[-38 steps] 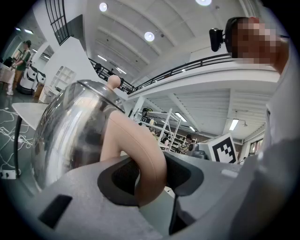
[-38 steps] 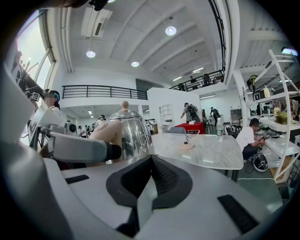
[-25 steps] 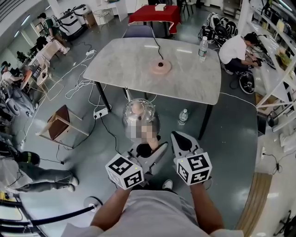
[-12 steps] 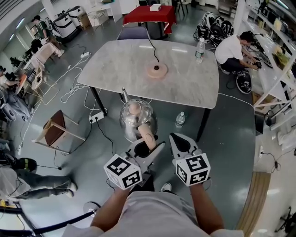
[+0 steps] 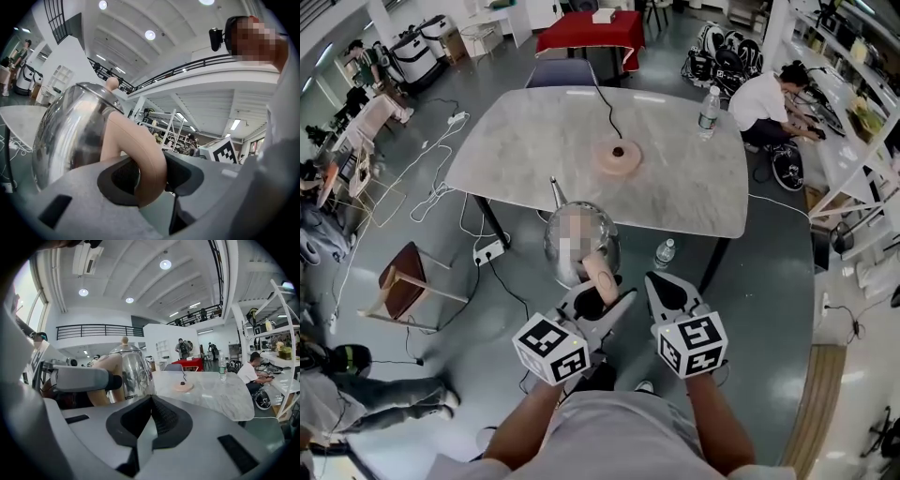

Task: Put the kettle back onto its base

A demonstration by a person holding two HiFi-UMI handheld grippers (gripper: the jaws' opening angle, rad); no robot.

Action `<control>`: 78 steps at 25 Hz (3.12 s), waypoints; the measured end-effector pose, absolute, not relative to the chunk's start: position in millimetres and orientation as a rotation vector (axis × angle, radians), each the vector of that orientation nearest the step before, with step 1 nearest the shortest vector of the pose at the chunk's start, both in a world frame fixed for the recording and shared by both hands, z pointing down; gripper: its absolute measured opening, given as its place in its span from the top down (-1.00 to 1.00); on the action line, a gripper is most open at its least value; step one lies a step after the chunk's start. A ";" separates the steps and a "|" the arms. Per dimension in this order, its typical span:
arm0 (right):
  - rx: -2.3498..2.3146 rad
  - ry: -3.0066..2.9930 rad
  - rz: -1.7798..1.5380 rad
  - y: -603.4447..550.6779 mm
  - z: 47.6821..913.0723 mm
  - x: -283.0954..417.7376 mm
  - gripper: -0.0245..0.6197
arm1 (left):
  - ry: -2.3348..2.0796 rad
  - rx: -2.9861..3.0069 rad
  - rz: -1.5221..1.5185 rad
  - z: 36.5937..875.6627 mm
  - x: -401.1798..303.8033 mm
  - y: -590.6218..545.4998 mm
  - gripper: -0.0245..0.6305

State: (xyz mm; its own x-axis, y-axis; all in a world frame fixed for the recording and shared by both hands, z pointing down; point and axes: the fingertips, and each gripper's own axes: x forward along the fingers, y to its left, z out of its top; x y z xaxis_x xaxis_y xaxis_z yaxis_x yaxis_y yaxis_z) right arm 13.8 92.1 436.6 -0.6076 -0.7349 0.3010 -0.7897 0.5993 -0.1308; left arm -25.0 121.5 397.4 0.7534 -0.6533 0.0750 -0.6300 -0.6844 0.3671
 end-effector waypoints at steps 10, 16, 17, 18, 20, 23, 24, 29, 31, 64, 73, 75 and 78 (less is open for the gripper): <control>1.357 -2.541 0.349 49.8 427.2 -29.7 0.91 | -0.883 2.615 -0.087 389.1 -72.3 73.0 0.44; 1.404 -2.513 0.330 33.6 423.6 -49.5 0.91 | -0.811 2.664 -0.094 386.0 -89.2 57.9 0.44; 1.404 -2.512 0.328 31.8 423.1 -53.6 0.91 | -0.806 2.667 -0.093 386.0 -92.3 56.1 0.44; 1.402 -2.511 0.326 30.0 422.8 -57.5 0.91 | -0.804 2.668 -0.093 386.0 -95.4 54.2 0.44; 1.394 -2.511 0.320 26.4 422.0 -64.6 0.91 | -0.806 2.667 -0.095 385.9 -101.9 49.9 0.44; 1.388 -2.513 0.314 21.4 422.0 -70.0 0.91 | -0.815 2.664 -0.097 386.3 -108.3 44.2 0.44; 1.388 -2.512 0.314 19.7 422.3 -70.7 0.91 | -0.816 2.664 -0.098 386.5 -109.7 42.6 0.44; 1.366 -2.524 0.318 8.4 427.1 -76.2 0.91 | -0.835 2.660 -0.096 389.9 -115.0 31.1 0.44; 1.350 -2.533 0.320 2.9 429.6 -76.4 0.91 | -0.848 2.653 -0.093 392.4 -114.5 25.3 0.44; 1.163 -2.696 0.375 -175.4 431.7 20.3 0.91 | -1.082 2.550 -0.058 396.7 -14.8 -143.7 0.43; 1.166 -2.691 0.363 -190.2 435.8 31.7 0.91 | -1.048 2.579 -0.043 408.1 0.8 -158.7 0.42; 1.172 -2.681 0.359 -195.1 438.3 34.8 0.91 | -1.031 2.588 -0.045 411.2 4.4 -164.9 0.42; 1.189 -2.657 0.349 -204.6 441.6 37.1 0.91 | -0.998 2.599 -0.047 416.1 7.8 -174.0 0.42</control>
